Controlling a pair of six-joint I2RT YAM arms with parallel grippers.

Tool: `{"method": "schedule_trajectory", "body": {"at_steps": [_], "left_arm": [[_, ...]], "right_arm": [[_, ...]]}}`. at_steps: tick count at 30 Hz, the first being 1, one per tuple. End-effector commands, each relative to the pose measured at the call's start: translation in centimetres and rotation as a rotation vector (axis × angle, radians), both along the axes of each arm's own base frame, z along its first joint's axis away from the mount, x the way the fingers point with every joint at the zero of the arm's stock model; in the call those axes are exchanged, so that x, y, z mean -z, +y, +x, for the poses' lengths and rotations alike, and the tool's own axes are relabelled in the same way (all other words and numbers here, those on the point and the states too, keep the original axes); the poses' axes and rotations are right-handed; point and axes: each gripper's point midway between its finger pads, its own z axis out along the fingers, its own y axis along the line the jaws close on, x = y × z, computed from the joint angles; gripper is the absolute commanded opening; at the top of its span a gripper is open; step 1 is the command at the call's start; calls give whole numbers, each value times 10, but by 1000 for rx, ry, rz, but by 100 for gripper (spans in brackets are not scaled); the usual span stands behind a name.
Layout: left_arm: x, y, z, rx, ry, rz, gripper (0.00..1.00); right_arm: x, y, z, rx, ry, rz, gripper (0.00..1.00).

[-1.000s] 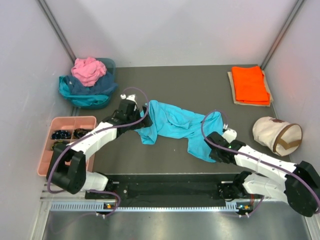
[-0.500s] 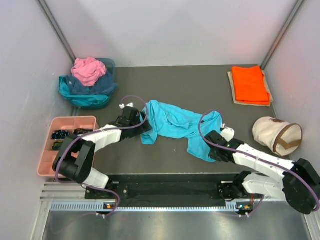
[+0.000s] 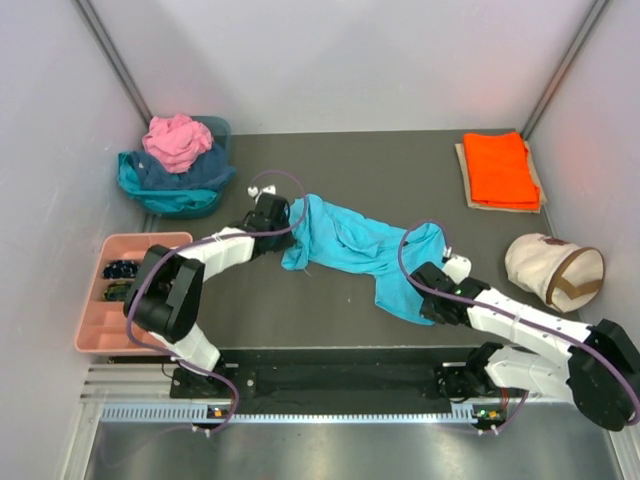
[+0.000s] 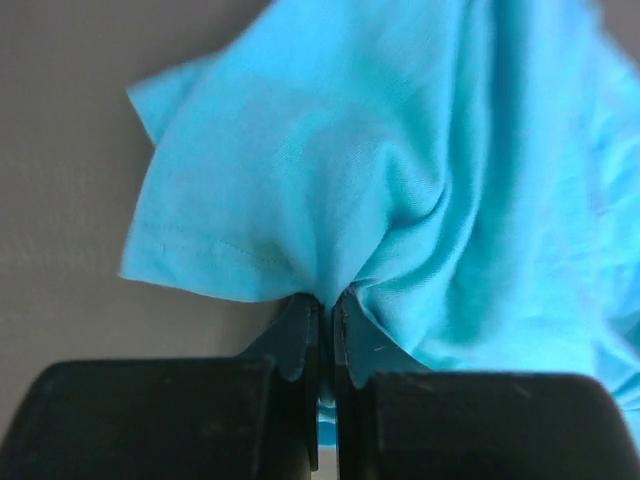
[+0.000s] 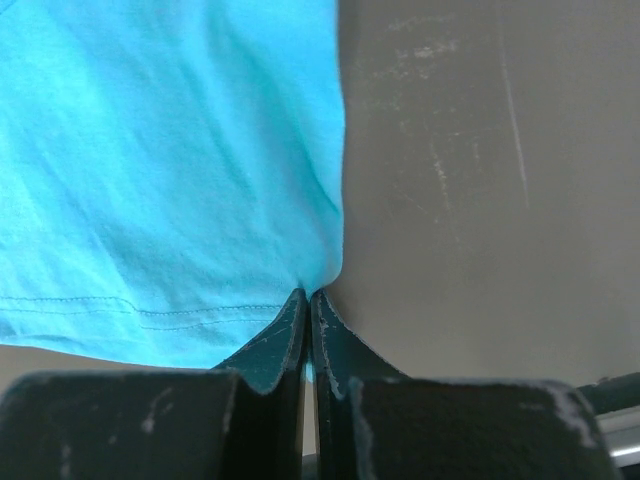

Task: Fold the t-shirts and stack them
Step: Flatten the tshirt out

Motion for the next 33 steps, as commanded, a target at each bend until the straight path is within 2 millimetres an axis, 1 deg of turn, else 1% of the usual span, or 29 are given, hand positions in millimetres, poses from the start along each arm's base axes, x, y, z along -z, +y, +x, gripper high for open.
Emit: {"method": "schedule_trajectory", "body": {"at_steps": [1, 2, 4, 5, 6, 7, 8, 9, 10, 11, 16, 17, 19, 20, 21, 23, 24, 26, 27, 29, 30, 31, 32, 33], "left_arm": [[-74, 1, 50, 10, -187, 55, 0], [-95, 0, 63, 7, -232, 54, 0], [-108, 10, 76, 1, -271, 103, 0], [-120, 12, 85, -4, -301, 111, 0], [-124, 19, 92, -3, -311, 134, 0], [-119, 23, 94, -2, -289, 150, 0], [-129, 24, 102, -4, -305, 149, 0], [-129, 33, 107, -8, -302, 164, 0], [-125, 36, 109, -7, -286, 175, 0], [-127, 42, 112, -14, -278, 186, 0], [-125, 60, 109, -21, -259, 253, 1], [-123, 67, 107, -34, -246, 275, 4], [-120, 73, 106, -35, -235, 300, 10], [-119, 76, 105, -39, -231, 307, 18], [-117, 77, 106, -38, -225, 314, 22], [-117, 81, 108, -47, -224, 319, 26], [-113, 83, 109, -52, -214, 329, 32], [-114, 87, 113, -60, -212, 336, 33], [-109, 90, 115, -60, -201, 349, 34], [-110, 95, 120, -73, -198, 359, 34], [-106, 98, 123, -74, -188, 365, 34], [-109, 98, 128, -75, -196, 364, 34], [-109, 102, 131, -83, -193, 369, 34], [-103, 105, 134, -86, -181, 374, 33]], "right_arm": [[-19, -2, 10, 22, -64, -10, 0], [-18, -5, 7, 28, -56, -19, 0], [-20, -9, 7, 46, -66, -29, 0], [-23, -12, 6, 56, -72, -30, 0], [-26, -15, 7, 64, -83, -41, 0], [-28, -17, 7, 70, -91, -47, 0], [-32, -20, 6, 81, -96, -55, 0], [-34, -23, 7, 90, -106, -67, 0], [-36, -24, 8, 97, -112, -70, 0], [-38, -26, 8, 107, -121, -68, 0], [-41, -34, 7, 140, -137, -89, 0], [-41, -34, 7, 144, -139, -89, 0], [-42, -35, 8, 147, -143, -93, 0], [-43, -35, 8, 149, -143, -92, 0], [-43, -36, 8, 150, -146, -95, 0], [-45, -36, 8, 152, -147, -96, 0], [-45, -37, 8, 150, -149, -101, 0], [-46, -38, 8, 150, -150, -105, 0], [-47, -39, 8, 151, -154, -107, 0], [-48, -40, 8, 153, -156, -110, 0], [-48, -41, 7, 153, -158, -110, 0], [-49, -41, 8, 154, -161, -109, 0], [-49, -41, 7, 152, -161, -109, 0], [-50, -41, 7, 152, -162, -108, 0]]}}
